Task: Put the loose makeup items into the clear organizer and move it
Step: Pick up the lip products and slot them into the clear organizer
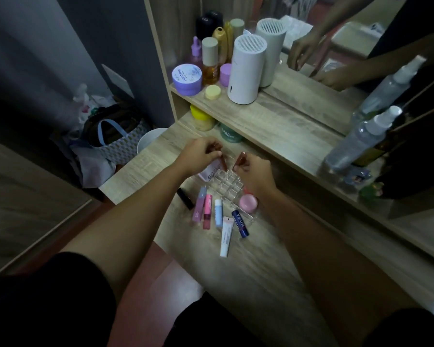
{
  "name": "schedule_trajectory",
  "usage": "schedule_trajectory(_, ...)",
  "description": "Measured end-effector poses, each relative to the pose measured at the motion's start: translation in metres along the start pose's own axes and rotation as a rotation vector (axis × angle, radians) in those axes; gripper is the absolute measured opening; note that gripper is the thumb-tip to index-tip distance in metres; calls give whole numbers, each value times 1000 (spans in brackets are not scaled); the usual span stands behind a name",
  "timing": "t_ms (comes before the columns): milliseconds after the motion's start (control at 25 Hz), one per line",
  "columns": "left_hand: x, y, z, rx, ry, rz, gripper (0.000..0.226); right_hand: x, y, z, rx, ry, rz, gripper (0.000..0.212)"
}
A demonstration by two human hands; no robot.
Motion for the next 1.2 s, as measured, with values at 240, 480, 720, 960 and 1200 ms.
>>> schedule_trajectory(240, 11, 9, 5, 85, 184, -105, 24, 9, 8, -2, -62, -174, -89, 17)
schedule_trajectory(480, 15, 14, 9, 101, 188, -116, 24, 9, 13, 2, -49, -154, -99, 18)
schedule_trajectory(720, 16, 19, 10, 106, 195, -148, 24, 6, 13, 3, -37, -160, -91, 19)
schedule_trajectory(960, 15, 20, 9, 104, 195, -173, 30, -3, 9, -5, -97, -121, -50, 21)
schedule_trajectory(1200, 7, 19, 14, 101, 244, -222, 36, -11, 1, -14, -137, -199, 36, 32)
Point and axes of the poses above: each hand's wrist, its own y-axis towards the middle knuckle, its own x-axis out of the palm, z = x × y, the point moved 4 cm from there along y, towards the middle knuckle, and after that the axes turned 11 degrees about x, right-handed, at the moved point
